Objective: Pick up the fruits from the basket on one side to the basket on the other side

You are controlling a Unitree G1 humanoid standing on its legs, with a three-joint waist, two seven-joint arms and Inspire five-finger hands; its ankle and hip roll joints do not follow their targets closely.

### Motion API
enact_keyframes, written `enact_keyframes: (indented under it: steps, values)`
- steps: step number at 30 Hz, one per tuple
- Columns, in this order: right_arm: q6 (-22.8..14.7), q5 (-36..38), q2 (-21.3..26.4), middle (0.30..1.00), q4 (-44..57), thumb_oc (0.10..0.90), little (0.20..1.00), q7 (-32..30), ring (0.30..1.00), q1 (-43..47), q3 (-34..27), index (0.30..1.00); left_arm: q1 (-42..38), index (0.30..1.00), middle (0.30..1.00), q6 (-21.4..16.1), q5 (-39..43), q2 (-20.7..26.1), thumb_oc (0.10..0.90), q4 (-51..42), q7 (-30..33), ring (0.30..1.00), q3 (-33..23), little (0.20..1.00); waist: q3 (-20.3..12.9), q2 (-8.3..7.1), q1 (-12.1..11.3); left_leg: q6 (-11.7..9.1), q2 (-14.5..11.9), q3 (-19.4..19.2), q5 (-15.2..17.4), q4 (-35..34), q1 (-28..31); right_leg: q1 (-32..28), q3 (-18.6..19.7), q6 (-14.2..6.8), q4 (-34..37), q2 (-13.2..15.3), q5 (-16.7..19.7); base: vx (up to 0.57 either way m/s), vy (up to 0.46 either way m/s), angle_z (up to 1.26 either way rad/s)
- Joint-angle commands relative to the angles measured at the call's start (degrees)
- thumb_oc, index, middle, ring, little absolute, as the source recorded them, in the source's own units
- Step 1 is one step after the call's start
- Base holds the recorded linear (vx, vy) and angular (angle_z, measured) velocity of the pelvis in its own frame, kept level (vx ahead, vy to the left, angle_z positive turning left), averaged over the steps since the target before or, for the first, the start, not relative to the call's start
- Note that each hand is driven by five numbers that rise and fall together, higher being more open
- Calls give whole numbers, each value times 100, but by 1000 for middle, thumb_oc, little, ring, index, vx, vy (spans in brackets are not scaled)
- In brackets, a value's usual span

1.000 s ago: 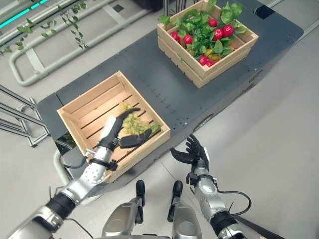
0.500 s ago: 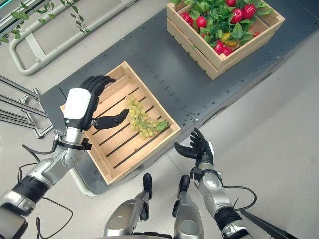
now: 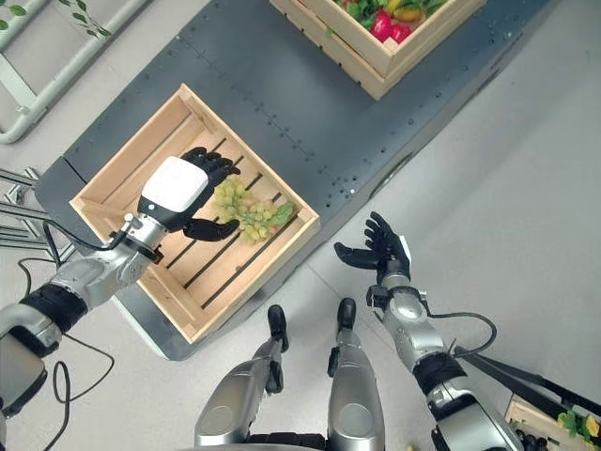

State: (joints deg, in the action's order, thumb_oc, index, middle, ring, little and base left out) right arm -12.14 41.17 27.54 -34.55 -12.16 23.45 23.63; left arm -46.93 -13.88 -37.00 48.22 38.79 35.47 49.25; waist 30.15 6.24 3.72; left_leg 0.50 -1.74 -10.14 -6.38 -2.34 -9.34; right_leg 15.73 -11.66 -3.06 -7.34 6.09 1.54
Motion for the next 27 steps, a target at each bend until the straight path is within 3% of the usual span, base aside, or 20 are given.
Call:
enact_keyframes:
  steps: [1,6,14,22,27]
  values:
    - [-321,145,87,900,412,800,900,196,900,207,66,900,-582,900,900,-22,-282,367,800,-47,153,900,-259,900,-35,-317,68,-313,-38,-222,843,1209,-450,-29,-7,101,-819,193,-939,-50,-12,-3]
    - [-342,197,-32,900,288,800,900,144,900,412,173,900,-1099,900,900,89,-832,268,800,447,497,900,72,900,-35,-452,68,-298,-82,-304,823,1272,-808,358,-22,72,-856,145,-855,-34,-11,-2]
    - [-408,271,-127,900,238,800,900,37,900,721,235,900,-1322,900,900,19,-1003,40,800,933,-177,900,373,900,-35,-574,41,-289,-118,-322,832,1484,-1226,752,-55,27,-944,124,-762,-1,-1,0]
    - [-354,347,-138,900,204,800,900,-72,900,901,273,900,-1519,900,900,234,-1084,-127,800,1291,-61,900,491,900,-35,-633,34,-290,-153,-324,882,1738,-1644,1150,-84,25,-1128,124,-767,-5,5,1]
    - [-450,456,-169,900,76,800,900,-64,900,1055,288,900,-1855,900,900,310,-1188,-277,800,1706,-82,900,612,900,-35,-796,45,-290,-208,-341,920,1983,-2060,1519,-108,15,-1257,110,-721,-9,-2,4]
